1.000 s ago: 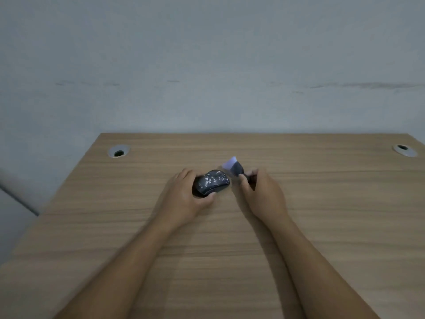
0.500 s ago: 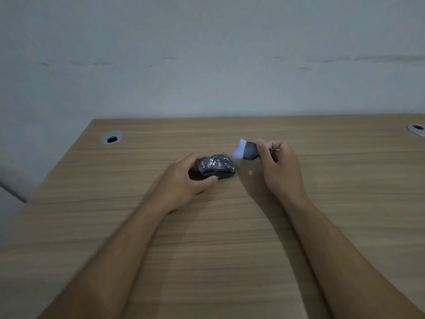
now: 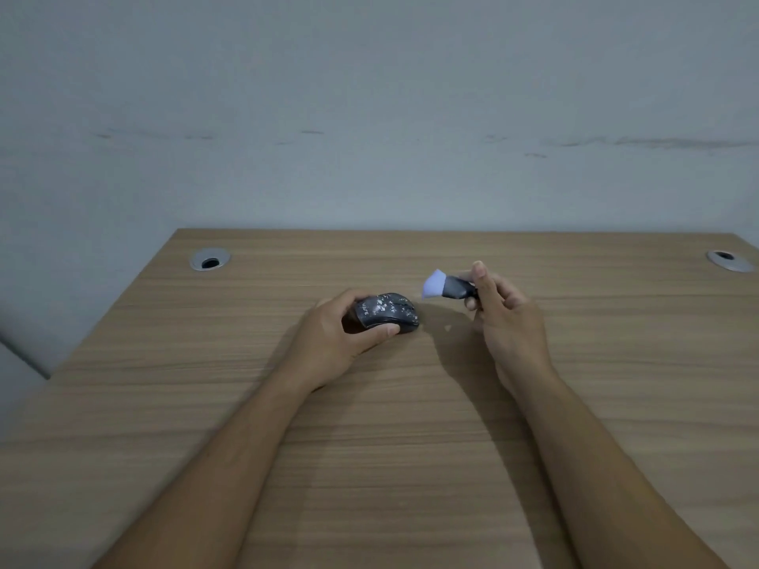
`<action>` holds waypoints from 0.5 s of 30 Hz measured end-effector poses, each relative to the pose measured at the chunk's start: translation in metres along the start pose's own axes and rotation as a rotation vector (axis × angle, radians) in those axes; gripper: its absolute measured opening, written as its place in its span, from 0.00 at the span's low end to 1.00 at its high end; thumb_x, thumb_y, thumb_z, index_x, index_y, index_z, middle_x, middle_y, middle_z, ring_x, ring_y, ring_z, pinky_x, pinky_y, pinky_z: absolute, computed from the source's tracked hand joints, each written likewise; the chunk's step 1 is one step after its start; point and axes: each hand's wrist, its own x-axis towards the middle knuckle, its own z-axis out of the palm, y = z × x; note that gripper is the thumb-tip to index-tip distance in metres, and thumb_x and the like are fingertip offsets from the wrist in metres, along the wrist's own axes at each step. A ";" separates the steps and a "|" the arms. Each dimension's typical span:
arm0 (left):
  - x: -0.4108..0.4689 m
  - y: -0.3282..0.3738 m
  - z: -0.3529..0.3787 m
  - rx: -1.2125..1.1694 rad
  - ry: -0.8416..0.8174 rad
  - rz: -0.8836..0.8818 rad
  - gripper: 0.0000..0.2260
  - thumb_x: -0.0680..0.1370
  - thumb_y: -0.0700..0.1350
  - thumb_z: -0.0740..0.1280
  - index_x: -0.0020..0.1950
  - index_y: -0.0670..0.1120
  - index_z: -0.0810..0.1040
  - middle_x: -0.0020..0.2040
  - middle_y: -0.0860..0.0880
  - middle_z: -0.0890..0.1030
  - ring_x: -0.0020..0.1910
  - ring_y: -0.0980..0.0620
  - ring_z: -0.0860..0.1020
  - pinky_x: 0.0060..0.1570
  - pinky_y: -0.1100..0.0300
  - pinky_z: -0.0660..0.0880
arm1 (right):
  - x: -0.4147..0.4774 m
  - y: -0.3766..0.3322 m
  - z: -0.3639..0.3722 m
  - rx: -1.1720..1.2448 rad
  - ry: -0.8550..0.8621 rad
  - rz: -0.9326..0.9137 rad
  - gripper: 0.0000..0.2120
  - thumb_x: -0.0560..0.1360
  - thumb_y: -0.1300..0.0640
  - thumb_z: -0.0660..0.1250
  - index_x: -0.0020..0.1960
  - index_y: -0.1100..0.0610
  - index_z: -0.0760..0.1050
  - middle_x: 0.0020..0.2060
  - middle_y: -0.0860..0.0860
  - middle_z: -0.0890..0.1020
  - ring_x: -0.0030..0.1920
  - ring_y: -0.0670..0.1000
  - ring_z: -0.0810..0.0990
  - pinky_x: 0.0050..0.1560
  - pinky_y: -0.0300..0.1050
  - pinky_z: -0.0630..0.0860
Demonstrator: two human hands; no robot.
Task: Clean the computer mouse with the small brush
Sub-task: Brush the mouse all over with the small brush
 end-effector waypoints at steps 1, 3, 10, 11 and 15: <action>0.000 0.000 0.000 -0.001 0.000 -0.001 0.19 0.77 0.57 0.83 0.66 0.58 0.86 0.59 0.54 0.89 0.65 0.50 0.84 0.70 0.49 0.80 | 0.000 -0.001 0.000 0.000 -0.012 0.007 0.21 0.81 0.32 0.70 0.56 0.48 0.91 0.38 0.45 0.84 0.36 0.42 0.75 0.47 0.43 0.70; 0.002 0.000 0.000 -0.001 -0.001 0.001 0.19 0.77 0.57 0.83 0.67 0.57 0.86 0.60 0.53 0.89 0.65 0.49 0.84 0.70 0.47 0.80 | 0.000 -0.002 0.001 0.003 -0.047 0.011 0.22 0.77 0.30 0.74 0.56 0.47 0.91 0.41 0.44 0.87 0.35 0.39 0.77 0.45 0.39 0.72; 0.003 -0.001 -0.001 0.035 -0.007 0.008 0.22 0.77 0.58 0.83 0.70 0.57 0.85 0.62 0.53 0.88 0.66 0.50 0.84 0.71 0.49 0.79 | 0.001 0.007 0.005 -0.137 -0.077 -0.087 0.07 0.82 0.50 0.77 0.56 0.51 0.86 0.39 0.47 0.90 0.27 0.39 0.75 0.31 0.30 0.70; 0.003 -0.001 -0.002 0.038 -0.007 0.014 0.23 0.77 0.58 0.83 0.70 0.57 0.85 0.62 0.53 0.88 0.66 0.51 0.83 0.70 0.51 0.79 | 0.002 0.006 0.003 -0.212 -0.067 -0.124 0.06 0.82 0.49 0.76 0.55 0.50 0.87 0.38 0.46 0.90 0.30 0.36 0.78 0.35 0.28 0.72; 0.002 -0.001 -0.003 0.038 -0.020 0.027 0.24 0.77 0.58 0.83 0.71 0.56 0.84 0.63 0.54 0.88 0.66 0.52 0.84 0.66 0.60 0.78 | 0.001 -0.001 -0.002 -0.456 -0.013 -0.249 0.06 0.82 0.45 0.76 0.51 0.46 0.88 0.36 0.41 0.88 0.36 0.34 0.81 0.42 0.26 0.72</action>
